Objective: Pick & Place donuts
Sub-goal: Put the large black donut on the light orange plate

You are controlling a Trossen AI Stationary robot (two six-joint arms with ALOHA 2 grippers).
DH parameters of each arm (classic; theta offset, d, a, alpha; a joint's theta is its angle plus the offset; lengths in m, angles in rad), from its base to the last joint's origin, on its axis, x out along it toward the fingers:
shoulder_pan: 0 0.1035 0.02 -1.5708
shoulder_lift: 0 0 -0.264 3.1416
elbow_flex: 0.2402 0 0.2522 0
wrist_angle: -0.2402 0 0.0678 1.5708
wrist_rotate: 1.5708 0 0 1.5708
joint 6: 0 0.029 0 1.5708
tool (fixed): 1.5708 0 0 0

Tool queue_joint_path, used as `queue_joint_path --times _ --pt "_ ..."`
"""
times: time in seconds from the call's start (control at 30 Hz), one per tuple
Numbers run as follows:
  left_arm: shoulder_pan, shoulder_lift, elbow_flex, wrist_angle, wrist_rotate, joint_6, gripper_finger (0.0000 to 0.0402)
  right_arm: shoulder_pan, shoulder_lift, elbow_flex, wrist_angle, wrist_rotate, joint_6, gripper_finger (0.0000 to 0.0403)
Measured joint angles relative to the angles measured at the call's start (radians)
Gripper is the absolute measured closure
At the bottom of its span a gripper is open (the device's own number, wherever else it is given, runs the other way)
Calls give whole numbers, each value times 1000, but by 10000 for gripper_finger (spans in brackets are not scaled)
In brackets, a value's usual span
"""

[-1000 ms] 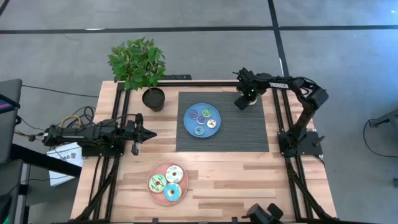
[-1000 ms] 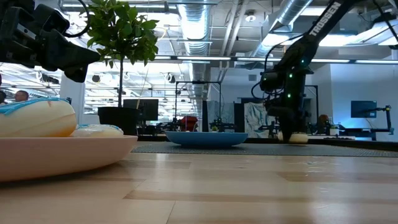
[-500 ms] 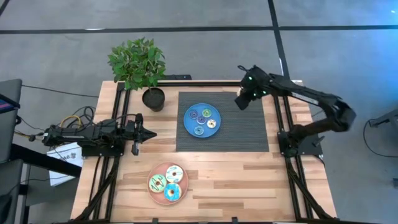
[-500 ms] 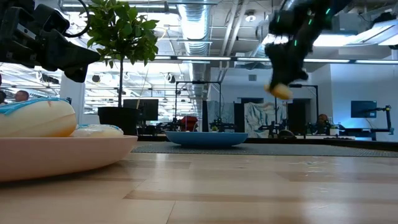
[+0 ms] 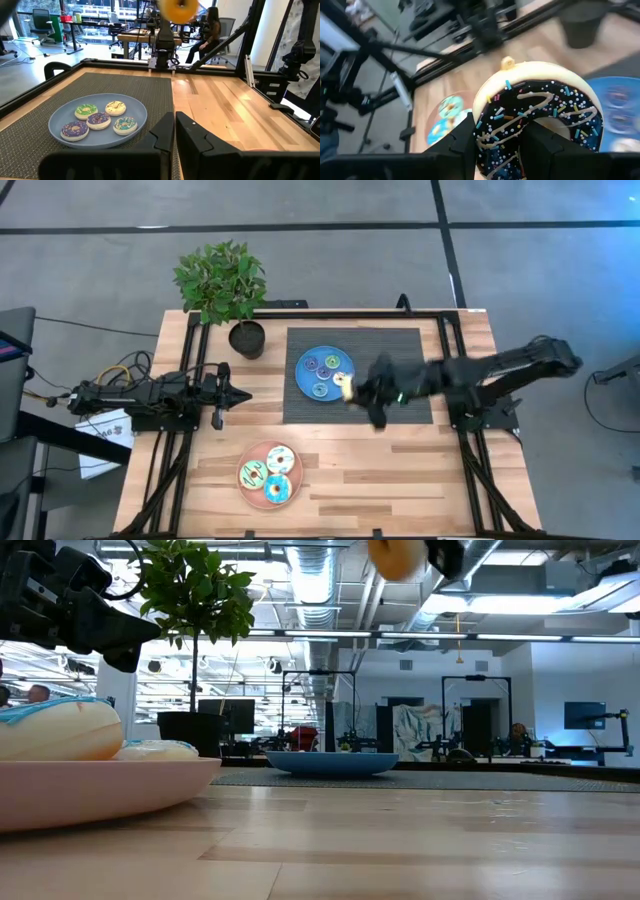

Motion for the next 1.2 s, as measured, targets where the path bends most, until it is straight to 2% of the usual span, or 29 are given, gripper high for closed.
queue_joint_path --times 0.1,0.3,0.43,0.6,0.83,0.97,1.2 --pt "0 0 0 0 0 0 393 117 139 91 30 73 0 290" --pt "0 0 0 0 0 0 393 216 469 384 -67 74 -34 290" --pt "0 0 0 0 0 0 393 243 689 639 -224 67 -76 290" --pt "0 0 0 0 0 0 393 244 939 968 -397 4 -148 290" --pt "0 0 0 0 0 0 393 220 1203 1320 -501 -36 -244 290" --pt "0 0 0 0 0 0 393 198 1253 1311 -432 -129 -259 290" --pt "0 0 0 0 0 0 393 173 1279 1310 -446 -134 -252 290"
